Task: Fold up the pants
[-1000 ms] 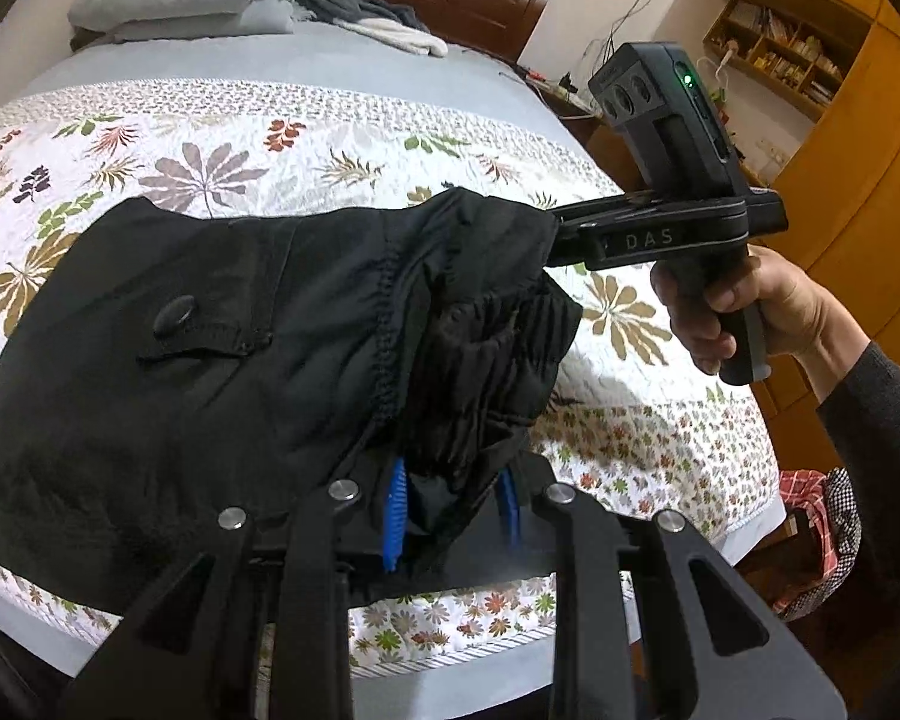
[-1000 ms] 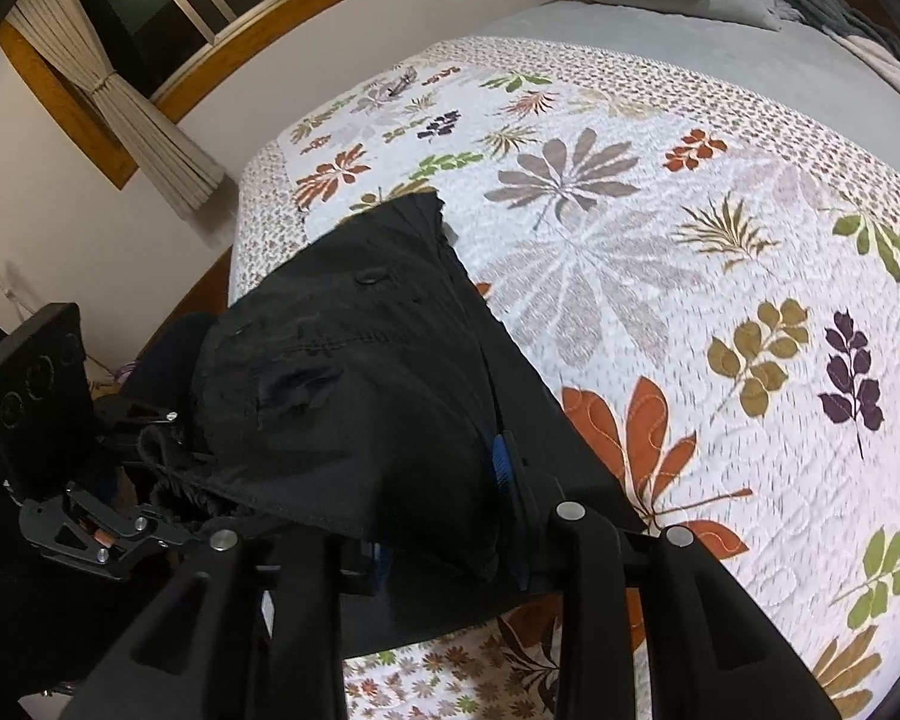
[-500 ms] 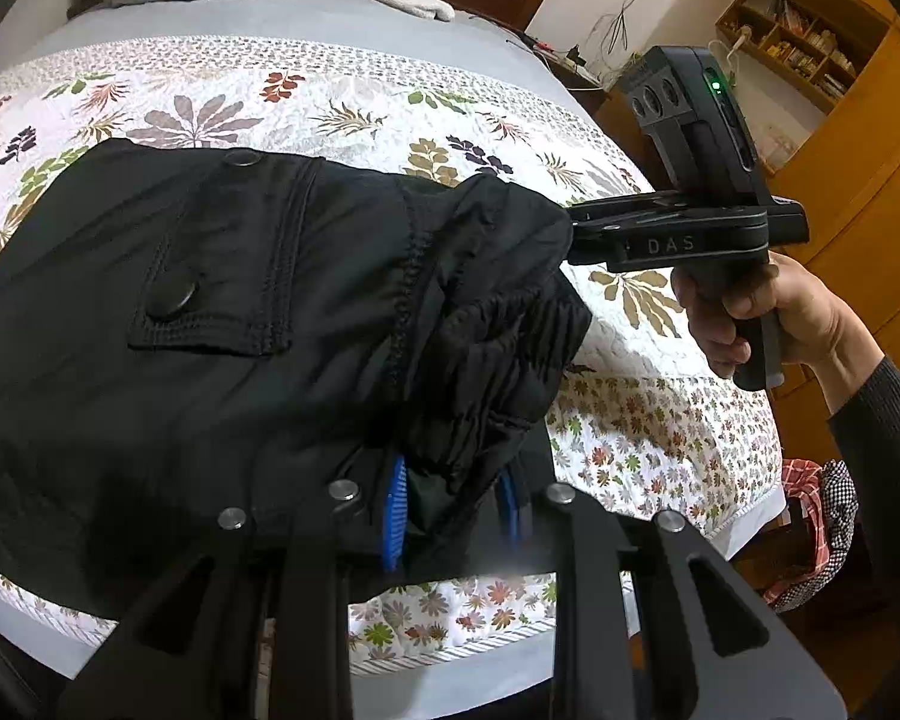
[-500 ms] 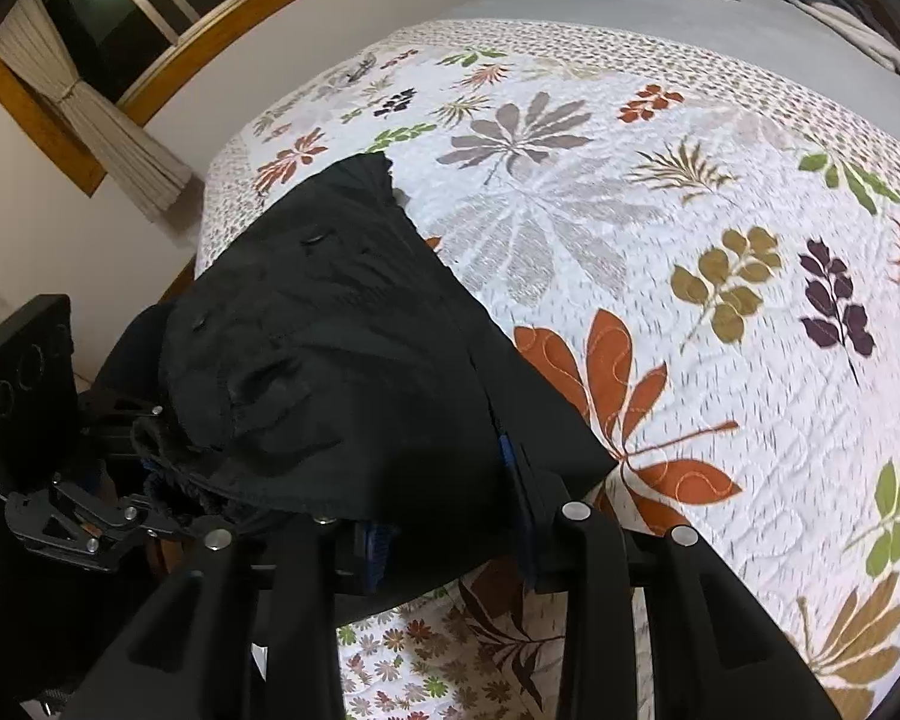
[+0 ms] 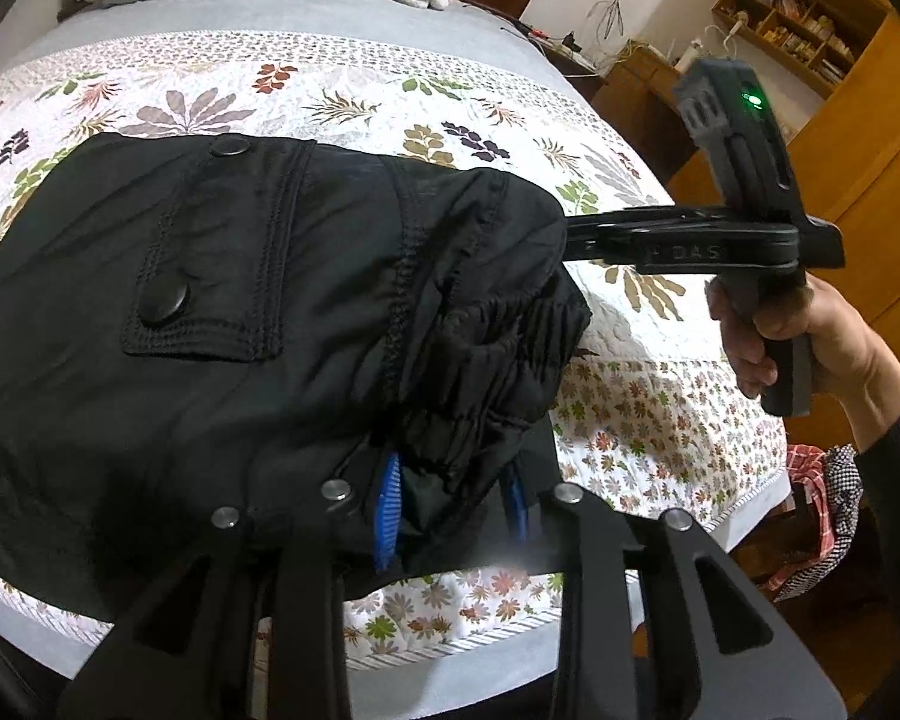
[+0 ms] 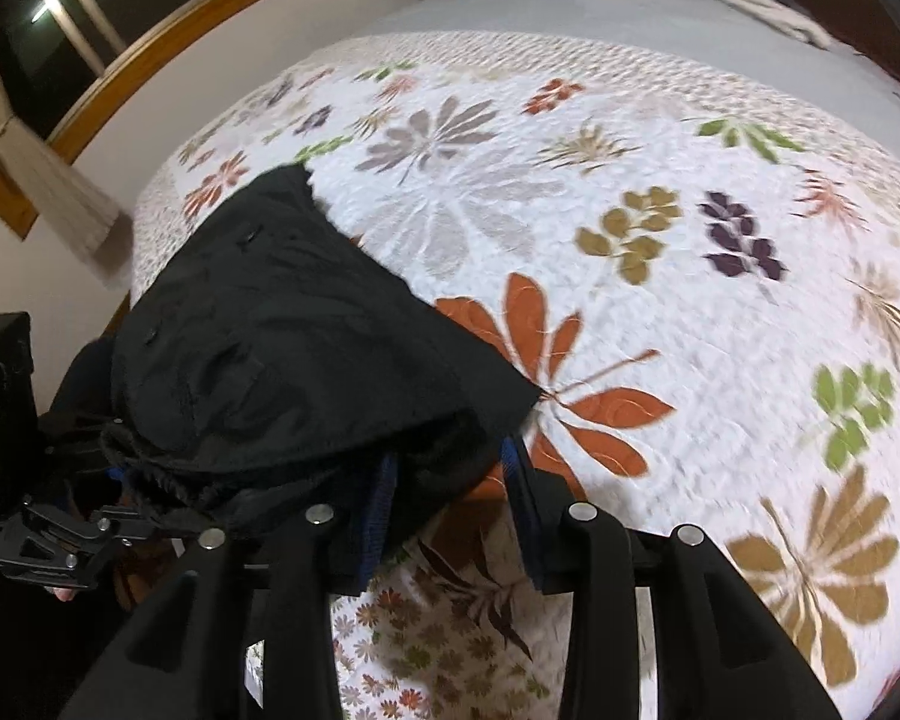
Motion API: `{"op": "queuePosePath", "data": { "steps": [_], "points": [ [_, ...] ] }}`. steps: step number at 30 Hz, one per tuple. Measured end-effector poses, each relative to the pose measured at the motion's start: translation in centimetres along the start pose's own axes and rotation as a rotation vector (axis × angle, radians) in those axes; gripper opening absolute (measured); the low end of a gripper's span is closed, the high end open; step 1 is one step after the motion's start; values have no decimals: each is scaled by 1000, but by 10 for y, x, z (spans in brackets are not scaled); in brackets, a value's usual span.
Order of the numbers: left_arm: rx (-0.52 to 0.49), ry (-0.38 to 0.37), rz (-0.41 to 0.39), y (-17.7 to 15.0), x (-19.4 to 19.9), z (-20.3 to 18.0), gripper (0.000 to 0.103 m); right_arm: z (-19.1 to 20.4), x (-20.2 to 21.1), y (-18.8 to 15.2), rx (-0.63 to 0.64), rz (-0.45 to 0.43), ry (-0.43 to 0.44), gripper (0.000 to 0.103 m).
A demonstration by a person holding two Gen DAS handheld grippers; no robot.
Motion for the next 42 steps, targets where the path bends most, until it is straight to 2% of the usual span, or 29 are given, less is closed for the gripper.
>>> {"op": "queuePosePath", "data": {
  "steps": [5, 9, 13, 15, 22, 23, 25, 29, 32, 36, 38, 42],
  "points": [
    [26, -28, 3, -1, 5, 2, 33, 2, 31, 0, -74, -99, -29, 39],
    [25, -49, 1, -1, 11, 2, 37, 25, 46, -4, -91, -174, -15, 39],
    [23, -50, -1, -1, 12, 2, 38, 60, 38, 2, -34, -169, 4, 40],
    [21, -49, 0, -2, 10, 2, 39, 73, 29, 8, 4, -154, -11, 45],
    [19, -57, 9, -3, 5, 1, 41, 74, 15, 12, 24, -123, -25, 46],
    [13, -67, 9, -3, 5, -1, 59, 71, 15, 9, 19, -119, -28, 46],
    [33, -142, 0, -3, 11, -8, 89, 67, 15, 3, 10, -116, -38, 46],
    [43, -169, -76, 6, 42, -8, 91, 63, 8, -9, -10, -99, -52, 46],
    [95, -191, -118, 13, 69, 15, 92, 60, 7, -15, -15, -100, -74, 45],
    [148, -146, -123, 19, 86, 57, 92, 55, 18, -20, -36, -126, -114, 45],
    [138, -99, -140, 23, 96, 80, 92, 55, 30, -22, -51, -154, -124, 45],
    [126, -46, -161, 31, 106, 110, 92, 96, 57, -16, -7, -254, -44, 45]
  ]
}}
Point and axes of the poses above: each gripper's, at about its wrist camera, not at the fingertips, and x roughly against the way its jaws point, z to its left, y to its top, the point moved 9 cm from there along -x, roughly the way its jaws point, and after that the axes turned 2 degrees about -z, right-handed, at the moved point
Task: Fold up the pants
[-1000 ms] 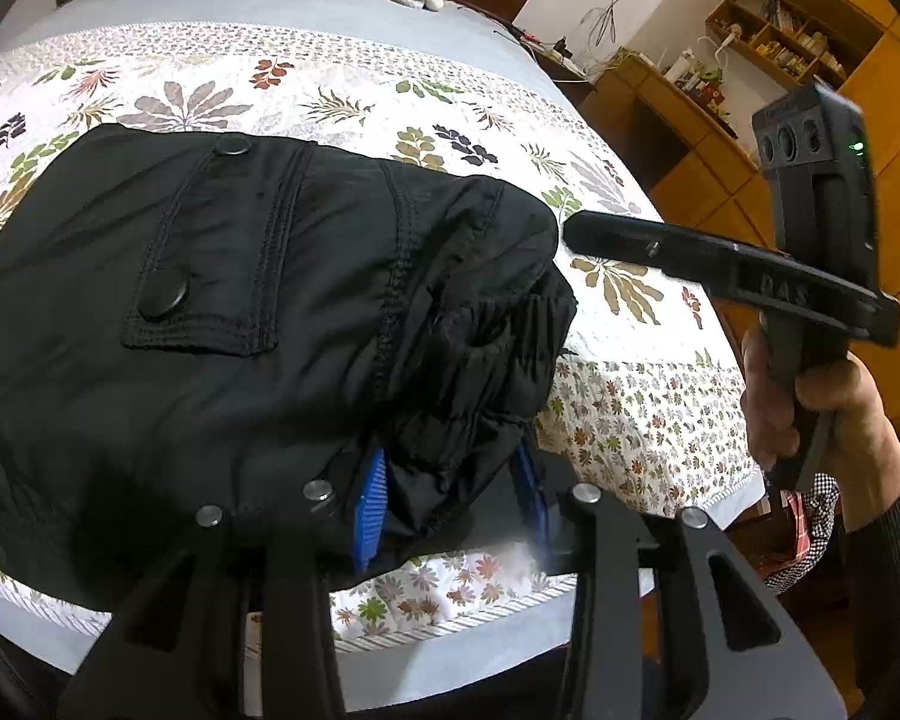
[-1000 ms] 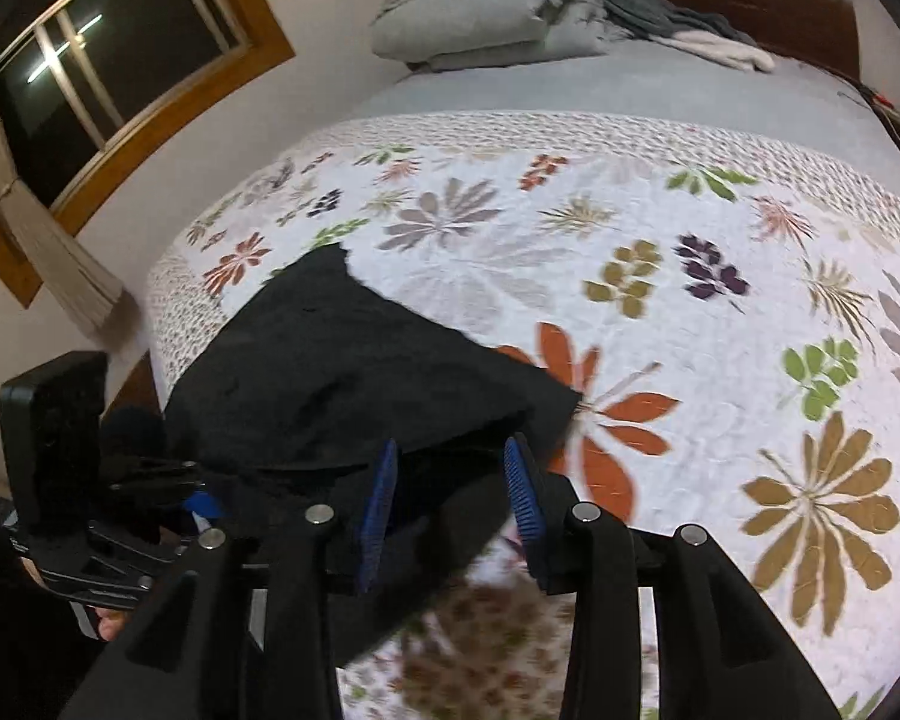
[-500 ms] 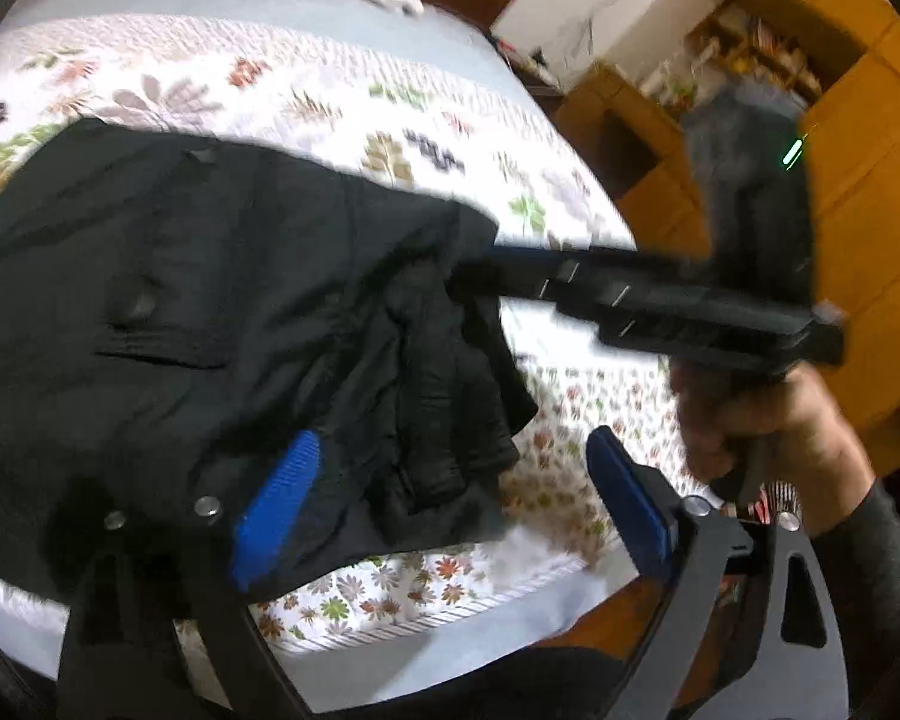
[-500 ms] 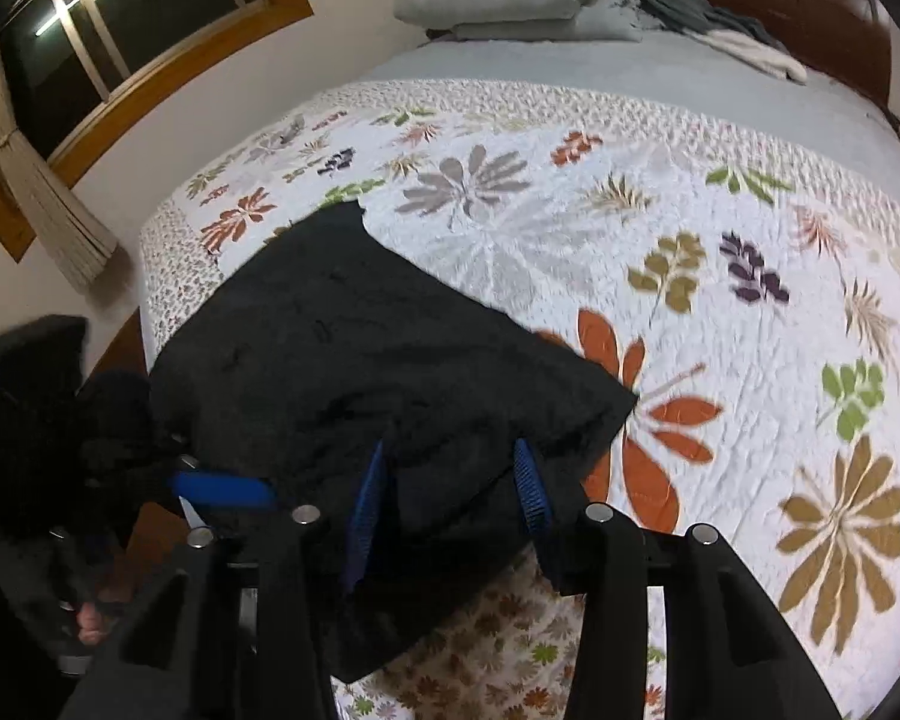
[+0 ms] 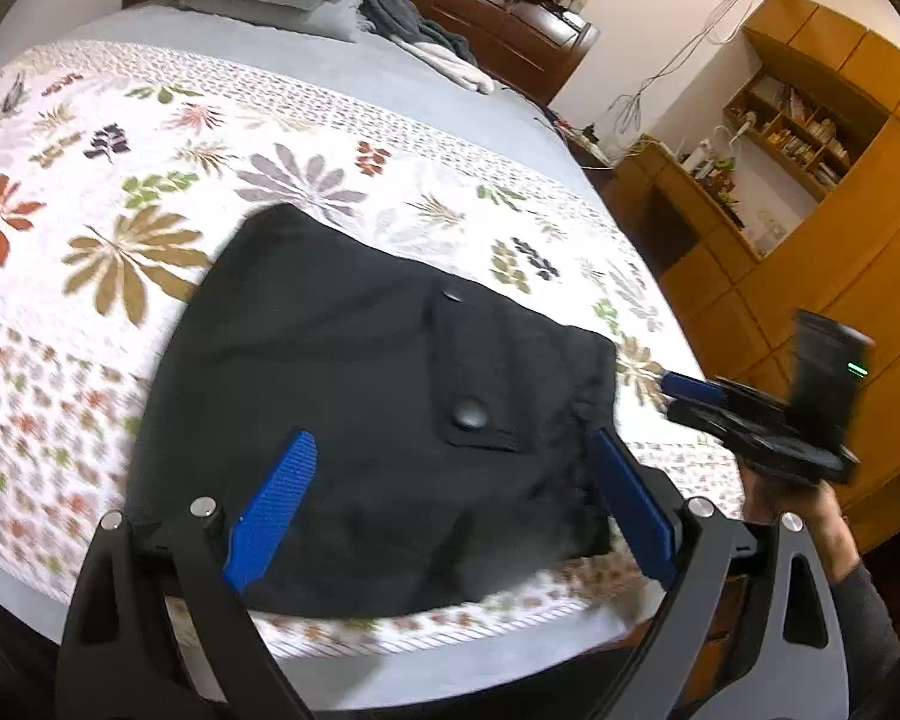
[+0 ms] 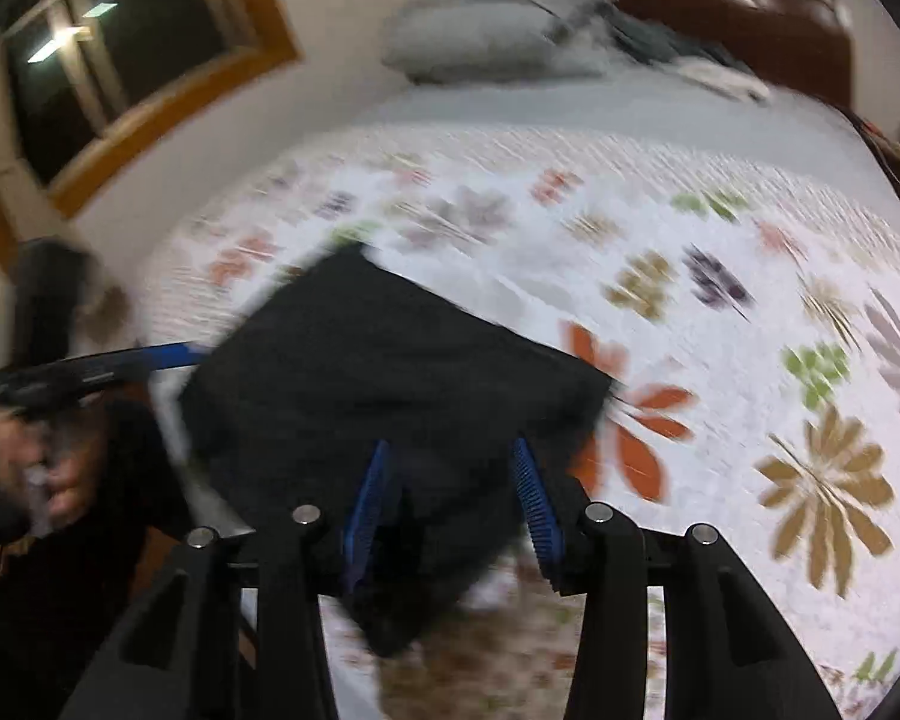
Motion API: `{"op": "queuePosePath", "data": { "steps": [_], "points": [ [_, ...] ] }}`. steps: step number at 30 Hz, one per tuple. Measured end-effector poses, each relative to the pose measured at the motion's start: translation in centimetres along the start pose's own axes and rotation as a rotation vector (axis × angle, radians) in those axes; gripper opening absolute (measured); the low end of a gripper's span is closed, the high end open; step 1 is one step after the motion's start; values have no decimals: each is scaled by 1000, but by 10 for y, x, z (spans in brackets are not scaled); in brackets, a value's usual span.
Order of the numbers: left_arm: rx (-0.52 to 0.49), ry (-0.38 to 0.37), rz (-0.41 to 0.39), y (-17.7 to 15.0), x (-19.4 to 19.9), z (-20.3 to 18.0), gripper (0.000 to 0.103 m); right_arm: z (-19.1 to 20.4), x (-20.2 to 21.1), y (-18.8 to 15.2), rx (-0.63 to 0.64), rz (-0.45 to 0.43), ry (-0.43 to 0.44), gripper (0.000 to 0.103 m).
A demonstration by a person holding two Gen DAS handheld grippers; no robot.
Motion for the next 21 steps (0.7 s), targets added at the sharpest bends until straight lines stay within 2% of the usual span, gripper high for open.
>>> {"op": "queuePosePath", "data": {
  "steps": [2, 5, 6, 8, 9, 11, 14, 15, 17, 21],
  "points": [
    [4, 0, 10, 5, -4, 8, 92, 28, -1, -1, 30, -15, 68, 45],
    [12, -19, 67, 2, -24, 15, 92, 51, -18, -21, 46, 27, 144, 45],
    [13, -21, 79, -2, -30, 17, 92, 52, -24, -30, 48, 49, 146, 45],
    [-1, -9, 100, -5, -42, 24, 92, 40, -36, -53, 41, 98, 114, 37],
    [-13, -14, 107, -5, -46, 24, 92, 33, -39, -60, 26, 108, 110, 33],
    [-46, -4, 112, -5, -52, 22, 94, 22, -40, -66, -40, 103, 136, 31],
    [-63, 2, 112, -3, -53, 20, 94, 21, -26, -49, -83, 56, 170, 34],
    [-59, -4, 112, -2, -52, 20, 94, 17, -19, -38, -93, 21, 163, 38],
    [-35, -18, 98, 1, -46, 21, 94, 4, -12, -18, -130, -38, 138, 39],
    [-15, -17, 85, 5, -38, 27, 94, -20, -27, 9, -209, -81, 130, 40]
  ]
}}
Point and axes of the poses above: each gripper's, at about its wrist camera, not at the fingertips, and x roughly against the way its jaws point, z to its left, y to its top, the point moved 9 cm from there along -x, roughly the way its jaws point, and after that the axes turned 2 degrees about -z, right-handed, at the moved point
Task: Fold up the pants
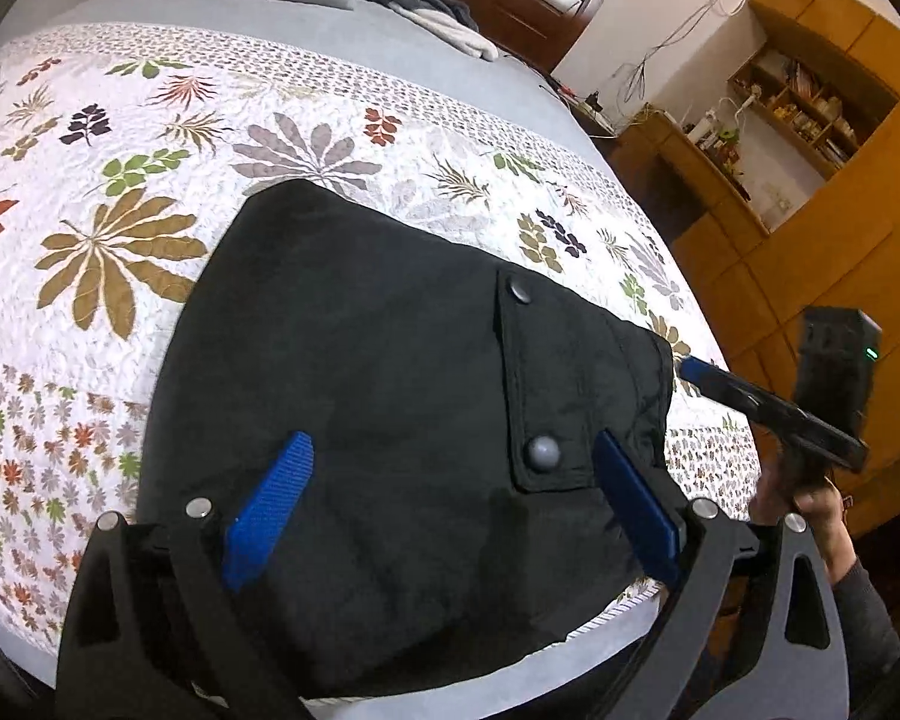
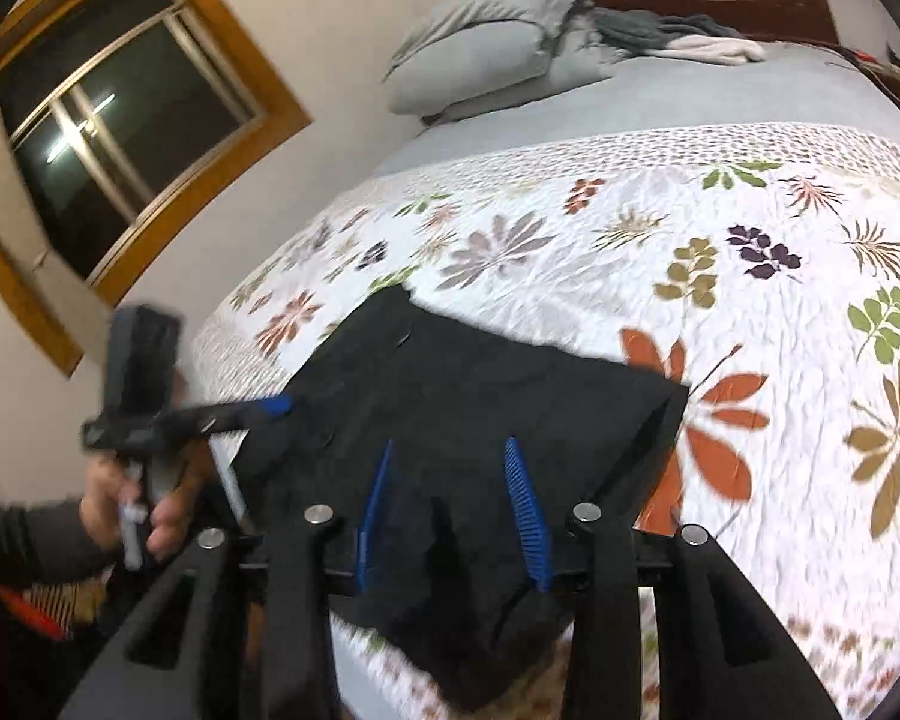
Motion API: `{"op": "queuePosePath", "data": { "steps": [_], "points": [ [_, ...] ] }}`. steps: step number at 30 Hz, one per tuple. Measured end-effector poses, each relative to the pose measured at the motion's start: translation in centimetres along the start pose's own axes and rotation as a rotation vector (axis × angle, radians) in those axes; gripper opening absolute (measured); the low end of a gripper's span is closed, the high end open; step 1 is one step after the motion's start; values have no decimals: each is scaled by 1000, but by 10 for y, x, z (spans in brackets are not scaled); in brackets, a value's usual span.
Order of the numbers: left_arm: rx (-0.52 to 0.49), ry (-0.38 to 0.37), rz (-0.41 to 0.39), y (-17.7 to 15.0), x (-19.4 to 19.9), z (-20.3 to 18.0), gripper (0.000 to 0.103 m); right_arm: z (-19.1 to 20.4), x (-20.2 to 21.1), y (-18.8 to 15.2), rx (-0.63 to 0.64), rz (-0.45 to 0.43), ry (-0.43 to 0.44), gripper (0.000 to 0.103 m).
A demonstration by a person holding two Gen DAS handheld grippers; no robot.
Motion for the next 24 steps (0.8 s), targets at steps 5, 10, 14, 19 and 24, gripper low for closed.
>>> {"op": "queuePosePath", "data": {
  "steps": [5, 10, 14, 19, 24],
  "points": [
    [13, -13, 12, 0, -2, 9, 94, -42, -37, -5, -95, 53, -61, 36],
    [33, -55, -1, 14, 19, 19, 94, -50, -18, -3, -179, -17, -43, 49],
    [105, -55, -7, 33, 43, 55, 94, -51, 8, -12, -223, -29, -51, 55],
    [263, -160, 116, 41, 49, 101, 94, -61, 23, -39, -360, -4, -38, 91],
    [314, -309, 268, 36, 26, 111, 94, -79, 18, -60, -562, 60, 43, 100]
  ]
}}
Point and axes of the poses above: each gripper's, at about its wrist camera, not at the fingertips, and x roughly against the way its jaws point, z to its left, y to its top, the point moved 9 cm from there along -x, roughly the way its jaws point, and after that the axes turned 2 degrees about -z, right-handed, at the moved point
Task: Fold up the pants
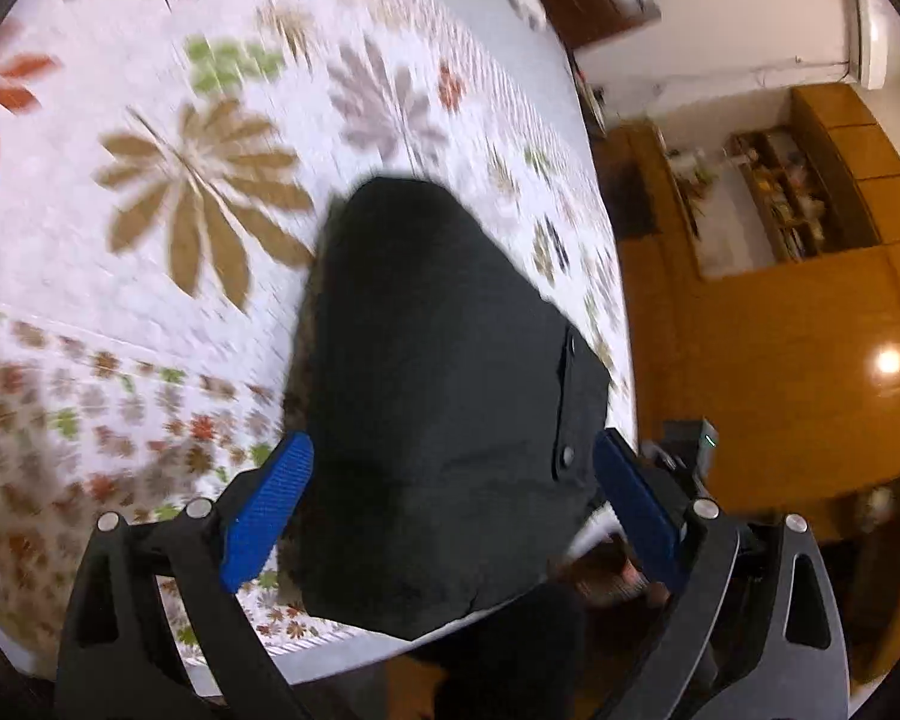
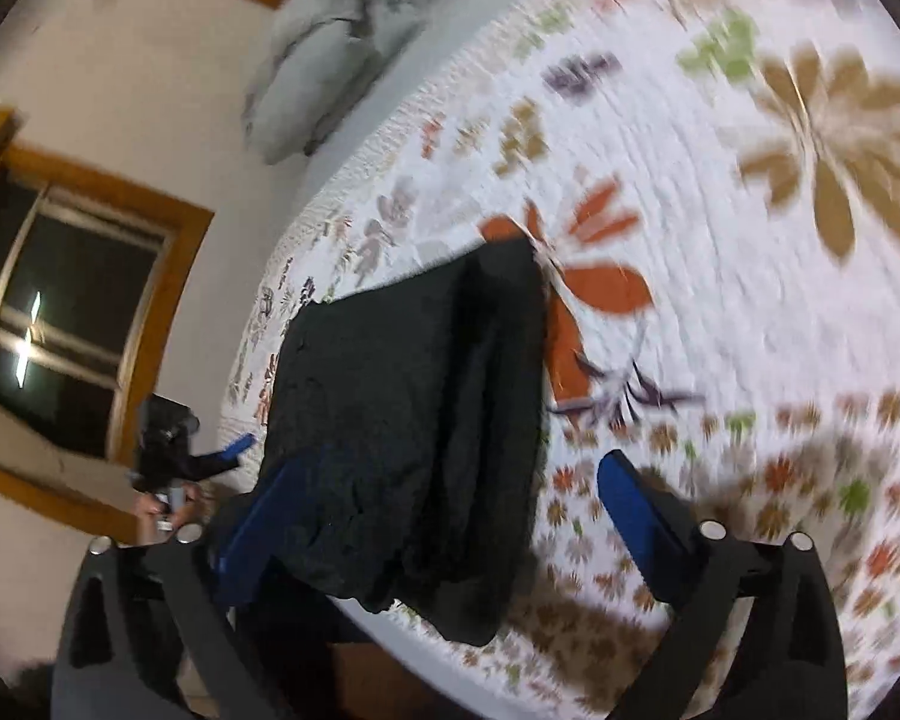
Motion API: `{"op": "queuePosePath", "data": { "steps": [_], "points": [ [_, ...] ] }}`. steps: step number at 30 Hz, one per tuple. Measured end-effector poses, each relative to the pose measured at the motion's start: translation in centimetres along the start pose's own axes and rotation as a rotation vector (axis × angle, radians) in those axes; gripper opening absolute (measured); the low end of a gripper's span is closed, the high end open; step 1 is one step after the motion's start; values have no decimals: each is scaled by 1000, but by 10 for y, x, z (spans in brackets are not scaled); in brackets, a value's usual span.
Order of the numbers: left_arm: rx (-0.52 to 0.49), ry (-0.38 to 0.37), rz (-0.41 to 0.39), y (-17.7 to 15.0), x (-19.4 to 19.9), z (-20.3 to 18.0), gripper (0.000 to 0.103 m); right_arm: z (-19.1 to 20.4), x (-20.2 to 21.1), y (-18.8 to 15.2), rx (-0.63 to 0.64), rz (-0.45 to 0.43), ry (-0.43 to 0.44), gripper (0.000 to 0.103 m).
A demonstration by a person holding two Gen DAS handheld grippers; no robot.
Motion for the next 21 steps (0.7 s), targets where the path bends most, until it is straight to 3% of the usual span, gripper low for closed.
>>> {"op": "queuePosePath", "data": {
  "steps": [4, 7, 14, 21],
  "points": [
    [-14, -18, 104, 7, -29, 14, 94, -14, -12, -2, -66, 80, 3, 100],
    [-6, -37, 152, 9, -47, 23, 94, -19, -19, -3, -140, 116, 65, 100],
    [-25, -104, 226, 10, -74, 24, 95, -13, -49, -13, -143, 208, 126, 100],
    [-22, -132, 255, 16, -94, 22, 95, -7, -66, -14, -150, 229, 159, 100]
  ]
}}
Point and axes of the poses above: each gripper's, at about its wrist camera, not at the fingertips, and x roughly against the way its jaws point, z to its left, y to its top, the point moved 9 cm from there along -x, roughly the way its jaws point, and after that the axes turned 2 degrees about -z, right-handed, at the moved point
